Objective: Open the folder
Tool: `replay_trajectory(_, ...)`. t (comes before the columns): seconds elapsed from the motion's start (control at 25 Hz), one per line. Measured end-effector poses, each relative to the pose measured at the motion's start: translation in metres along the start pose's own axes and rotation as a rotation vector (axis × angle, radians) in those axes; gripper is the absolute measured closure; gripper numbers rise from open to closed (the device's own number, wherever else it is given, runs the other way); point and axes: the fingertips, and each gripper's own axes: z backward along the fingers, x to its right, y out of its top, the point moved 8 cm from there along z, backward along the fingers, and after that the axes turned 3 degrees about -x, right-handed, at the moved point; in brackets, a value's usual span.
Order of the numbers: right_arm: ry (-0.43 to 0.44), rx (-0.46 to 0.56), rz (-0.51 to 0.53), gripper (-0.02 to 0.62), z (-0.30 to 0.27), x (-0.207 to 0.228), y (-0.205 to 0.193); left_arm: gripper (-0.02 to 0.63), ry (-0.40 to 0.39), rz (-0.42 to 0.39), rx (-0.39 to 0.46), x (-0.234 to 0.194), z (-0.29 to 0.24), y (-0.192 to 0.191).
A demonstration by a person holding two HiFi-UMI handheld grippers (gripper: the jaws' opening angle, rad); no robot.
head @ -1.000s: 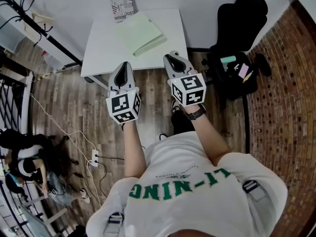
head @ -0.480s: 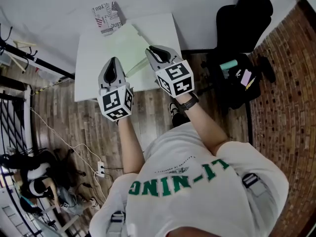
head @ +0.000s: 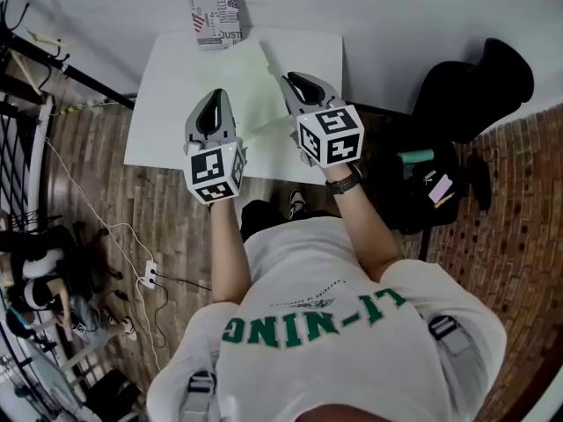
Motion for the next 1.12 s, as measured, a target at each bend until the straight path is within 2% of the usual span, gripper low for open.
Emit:
replay_trajectory(0.2,0.031,-0.075,-0.007,0.534,-0.043,0.008,-0.01,0.591,0.026,0.019,-0.042,-0.024,-0.024,-0.012)
replay_trajectory(0.36,0.027,-0.109,-0.027,0.519,-0.078,0.015,-0.009,0.591,0.012,0.003,-0.038,-0.048,-0.05,-0.009)
replay_trajectory(0.72,0.071,-0.274,-0.041,0.46,-0.143,0.02,-0.021,0.591,-0.024,-0.001,-0.054,-0.098,-0.092,-0.001)
replay_trajectory(1.12,0.134,-0.398,-0.12,0.36,-0.184,0.044,-0.051,0.591,-0.079,-0.001,-0.124,-0.116,-0.138,-0.019)
